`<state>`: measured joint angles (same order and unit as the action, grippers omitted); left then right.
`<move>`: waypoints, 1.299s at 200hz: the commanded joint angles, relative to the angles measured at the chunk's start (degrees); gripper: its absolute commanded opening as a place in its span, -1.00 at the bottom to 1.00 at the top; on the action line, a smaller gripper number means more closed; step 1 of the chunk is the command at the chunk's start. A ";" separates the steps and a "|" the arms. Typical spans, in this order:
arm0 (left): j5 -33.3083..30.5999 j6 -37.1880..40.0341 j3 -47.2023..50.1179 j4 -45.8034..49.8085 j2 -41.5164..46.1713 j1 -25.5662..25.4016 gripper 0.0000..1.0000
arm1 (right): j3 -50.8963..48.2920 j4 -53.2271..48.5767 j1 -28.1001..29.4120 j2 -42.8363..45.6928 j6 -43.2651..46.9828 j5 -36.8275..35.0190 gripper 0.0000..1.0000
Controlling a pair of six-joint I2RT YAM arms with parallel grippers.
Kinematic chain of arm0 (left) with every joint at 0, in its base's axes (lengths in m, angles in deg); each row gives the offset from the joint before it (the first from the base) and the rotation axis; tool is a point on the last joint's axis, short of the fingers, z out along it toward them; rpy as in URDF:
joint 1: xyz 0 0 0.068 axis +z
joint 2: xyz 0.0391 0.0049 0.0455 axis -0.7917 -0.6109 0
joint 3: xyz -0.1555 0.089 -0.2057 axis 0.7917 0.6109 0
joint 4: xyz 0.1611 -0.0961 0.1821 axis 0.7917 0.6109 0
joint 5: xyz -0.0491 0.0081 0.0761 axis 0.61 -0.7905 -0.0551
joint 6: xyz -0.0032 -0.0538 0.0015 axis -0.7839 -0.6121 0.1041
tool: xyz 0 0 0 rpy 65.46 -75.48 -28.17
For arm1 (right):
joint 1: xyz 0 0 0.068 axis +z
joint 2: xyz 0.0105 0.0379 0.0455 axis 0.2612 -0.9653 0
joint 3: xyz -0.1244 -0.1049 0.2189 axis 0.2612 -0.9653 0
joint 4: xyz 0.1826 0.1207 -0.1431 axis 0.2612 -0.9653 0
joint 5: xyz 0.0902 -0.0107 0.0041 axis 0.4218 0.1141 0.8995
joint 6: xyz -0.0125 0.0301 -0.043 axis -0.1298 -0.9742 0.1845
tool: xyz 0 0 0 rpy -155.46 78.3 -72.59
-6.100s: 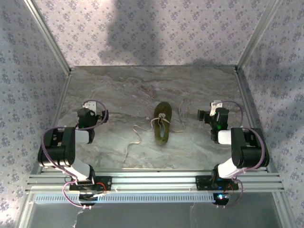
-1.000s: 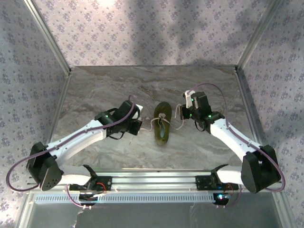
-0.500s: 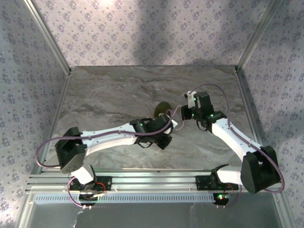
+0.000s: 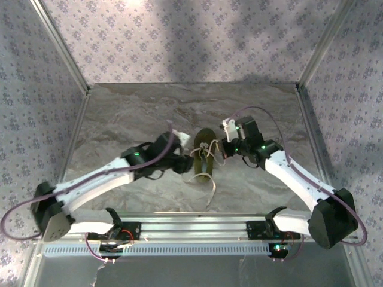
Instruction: Tie the shoes
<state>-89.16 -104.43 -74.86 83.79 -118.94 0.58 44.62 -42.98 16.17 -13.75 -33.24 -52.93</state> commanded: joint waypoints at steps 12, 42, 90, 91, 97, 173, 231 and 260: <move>-5.78 -8.81 7.85 7.04 13.31 7.67 0.19 | 7.94 -7.26 11.14 -3.04 2.45 -3.19 -1.00; -4.52 -11.15 11.75 9.15 20.20 12.96 0.18 | 14.17 -9.69 19.97 -12.58 2.62 -5.31 -1.00; -3.96 -12.21 13.34 12.25 21.31 16.11 0.19 | 25.12 -8.35 27.07 -28.82 -3.97 -3.43 -1.00; -3.89 -12.22 13.37 12.34 21.33 16.14 0.19 | 25.24 -8.30 27.15 -29.09 -4.05 -3.28 -1.00; -3.86 -12.23 13.55 12.60 21.43 16.52 0.19 | 26.09 -8.12 27.75 -30.63 -4.23 -2.53 -1.00; 3.14 -17.61 16.08 14.17 19.84 20.18 0.15 | 19.27 -5.37 27.77 -26.99 -0.93 3.91 -0.31; 3.44 -31.74 18.69 15.17 16.44 16.46 -0.13 | 16.48 -6.18 23.07 -23.74 0.62 4.99 -0.15; 0.83 -46.63 20.14 16.04 12.47 9.60 -0.19 | 16.48 -5.62 21.82 -22.96 -1.25 0.56 -0.22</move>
<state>-86.38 -136.47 -55.77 97.41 -104.06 15.16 61.43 -48.32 38.62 -38.27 -33.66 -48.98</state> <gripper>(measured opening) 0.412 0.403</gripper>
